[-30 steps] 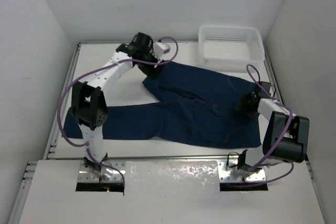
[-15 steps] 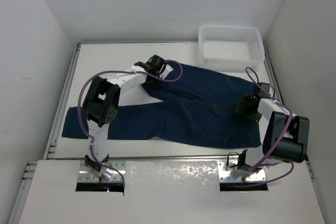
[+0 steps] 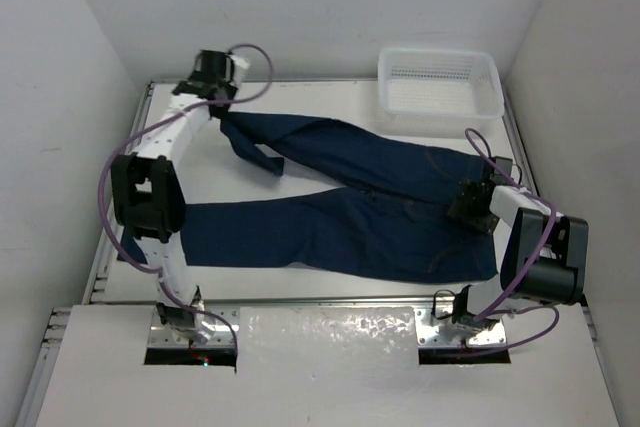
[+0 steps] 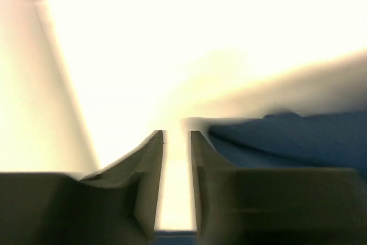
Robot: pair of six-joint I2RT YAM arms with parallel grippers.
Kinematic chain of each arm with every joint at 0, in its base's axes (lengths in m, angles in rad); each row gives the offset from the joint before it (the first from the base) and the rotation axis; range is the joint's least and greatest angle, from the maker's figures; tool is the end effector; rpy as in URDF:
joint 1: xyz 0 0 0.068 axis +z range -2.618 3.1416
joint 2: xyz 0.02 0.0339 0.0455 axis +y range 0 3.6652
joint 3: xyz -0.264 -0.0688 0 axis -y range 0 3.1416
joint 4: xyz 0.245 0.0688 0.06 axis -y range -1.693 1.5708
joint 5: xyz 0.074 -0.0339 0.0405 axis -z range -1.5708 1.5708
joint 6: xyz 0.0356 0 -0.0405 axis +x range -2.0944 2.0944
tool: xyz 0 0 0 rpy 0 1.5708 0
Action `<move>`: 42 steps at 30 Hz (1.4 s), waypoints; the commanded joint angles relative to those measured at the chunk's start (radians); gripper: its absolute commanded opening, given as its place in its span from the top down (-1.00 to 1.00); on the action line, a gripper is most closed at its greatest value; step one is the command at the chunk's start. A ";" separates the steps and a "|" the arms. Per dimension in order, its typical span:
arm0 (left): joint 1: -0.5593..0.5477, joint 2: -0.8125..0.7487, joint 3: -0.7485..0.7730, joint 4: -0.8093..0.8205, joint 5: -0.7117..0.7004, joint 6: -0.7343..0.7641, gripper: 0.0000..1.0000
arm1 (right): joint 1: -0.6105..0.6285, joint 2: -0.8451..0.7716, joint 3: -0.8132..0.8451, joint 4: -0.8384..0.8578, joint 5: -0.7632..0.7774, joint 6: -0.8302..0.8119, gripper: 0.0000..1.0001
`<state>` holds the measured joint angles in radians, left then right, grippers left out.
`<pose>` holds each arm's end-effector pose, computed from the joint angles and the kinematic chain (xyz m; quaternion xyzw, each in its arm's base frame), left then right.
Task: Fold and stack the trousers
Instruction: Flatten the trousers out
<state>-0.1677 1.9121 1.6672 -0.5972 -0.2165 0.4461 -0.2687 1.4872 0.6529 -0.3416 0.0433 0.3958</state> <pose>0.4282 -0.0647 0.2799 0.2439 0.8971 0.1491 0.3368 0.2398 -0.0676 0.1342 0.3238 0.9253 -0.0087 0.1971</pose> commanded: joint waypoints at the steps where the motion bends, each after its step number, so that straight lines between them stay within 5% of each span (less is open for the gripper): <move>1: 0.089 0.005 0.075 0.013 -0.014 0.017 0.47 | 0.002 0.025 -0.033 0.013 0.003 -0.009 -0.34; 3: 0.163 0.083 0.138 -0.004 -0.024 -0.019 0.13 | 0.003 0.016 -0.022 0.013 -0.003 -0.018 -0.34; 6: 0.275 0.217 0.471 -0.178 0.028 -0.108 0.05 | 0.003 0.007 -0.007 0.004 -0.011 -0.031 -0.34; 8: 0.296 0.240 0.561 -0.237 0.091 -0.112 0.09 | 0.003 0.001 -0.006 0.007 -0.020 -0.031 -0.34; 11: 0.263 0.074 0.404 -0.202 0.216 0.000 0.32 | 0.003 -0.008 -0.013 0.018 -0.029 -0.023 -0.34; 12: 0.216 0.018 0.232 -0.155 0.256 0.088 0.43 | 0.005 -0.007 -0.012 0.018 -0.031 -0.022 -0.34; 16: 0.056 -0.221 -0.134 -0.173 0.261 0.290 0.39 | 0.005 -0.013 -0.006 0.010 -0.033 -0.020 -0.34; 20: 0.079 -0.228 -0.256 -0.226 0.183 0.151 0.24 | 0.005 -0.027 0.001 0.001 -0.026 -0.029 -0.34; 26: 0.165 -0.280 -0.285 -0.162 0.457 -0.088 -0.09 | 0.005 -0.025 0.002 -0.002 -0.026 -0.028 -0.34; 29: 0.168 -0.298 -0.374 -0.104 0.436 -0.243 -0.15 | 0.005 -0.030 0.011 -0.011 -0.022 -0.028 -0.35; 32: 0.226 -0.350 -0.536 0.003 0.423 -0.317 -0.31 | 0.005 -0.048 0.022 -0.011 -0.020 -0.023 -0.35; 35: 0.224 -0.322 -0.595 0.063 0.601 -0.361 -0.41 | 0.005 -0.059 0.033 0.001 -0.036 -0.025 -0.36; 42: 0.209 -0.141 -0.549 0.117 0.594 -0.386 -0.37 | 0.005 -0.071 0.073 -0.045 -0.039 -0.037 -0.38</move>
<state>0.0448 1.7176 1.0752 -0.5591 0.3267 0.1013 -0.2657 1.4517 0.6788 -0.3687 0.0154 0.3737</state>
